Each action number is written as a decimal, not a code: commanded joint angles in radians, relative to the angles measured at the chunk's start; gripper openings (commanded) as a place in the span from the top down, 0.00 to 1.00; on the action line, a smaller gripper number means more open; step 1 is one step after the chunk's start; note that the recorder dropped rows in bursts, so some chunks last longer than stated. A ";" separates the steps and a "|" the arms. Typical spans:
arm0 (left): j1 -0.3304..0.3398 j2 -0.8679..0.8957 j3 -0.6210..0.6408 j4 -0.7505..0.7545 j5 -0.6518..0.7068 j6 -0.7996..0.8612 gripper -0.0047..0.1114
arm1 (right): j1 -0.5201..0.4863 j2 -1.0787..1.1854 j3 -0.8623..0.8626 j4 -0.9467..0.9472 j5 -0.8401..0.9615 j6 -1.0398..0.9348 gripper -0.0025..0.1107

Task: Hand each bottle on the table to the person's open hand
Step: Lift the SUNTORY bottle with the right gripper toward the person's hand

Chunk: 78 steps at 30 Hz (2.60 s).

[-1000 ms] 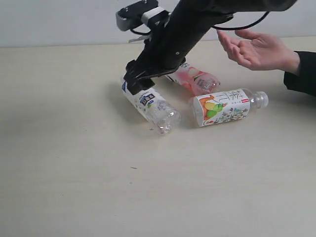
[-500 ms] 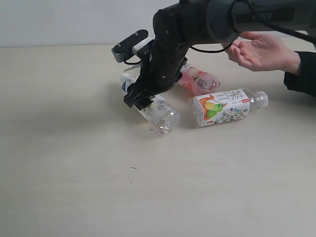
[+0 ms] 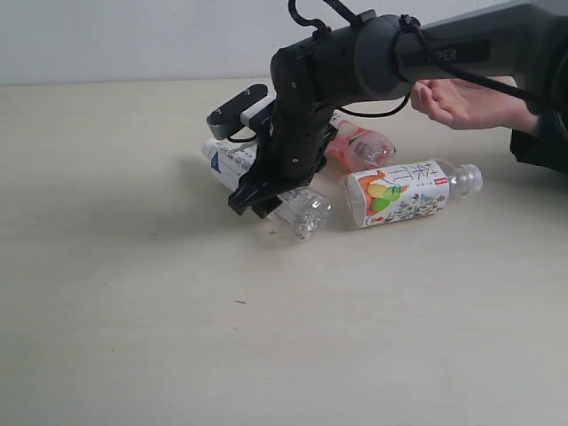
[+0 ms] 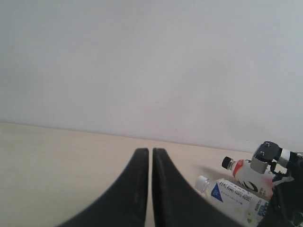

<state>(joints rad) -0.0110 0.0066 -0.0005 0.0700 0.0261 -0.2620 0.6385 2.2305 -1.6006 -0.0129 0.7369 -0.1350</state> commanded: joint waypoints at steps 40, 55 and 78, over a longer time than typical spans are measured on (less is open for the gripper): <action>0.000 -0.007 0.001 0.002 -0.004 0.000 0.91 | -0.146 -0.820 0.373 -0.214 0.351 0.290 0.98; 0.000 -0.007 0.001 0.002 -0.004 0.000 0.91 | -0.367 -0.661 0.373 -0.182 0.205 0.259 0.98; 0.000 -0.007 0.001 0.002 -0.004 0.000 0.91 | -0.365 -0.419 0.288 -0.254 0.048 0.281 0.28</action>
<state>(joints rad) -0.0110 0.0066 -0.0005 0.0700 0.0261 -0.2620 0.2759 1.8145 -1.3036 -0.2579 0.7927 0.1428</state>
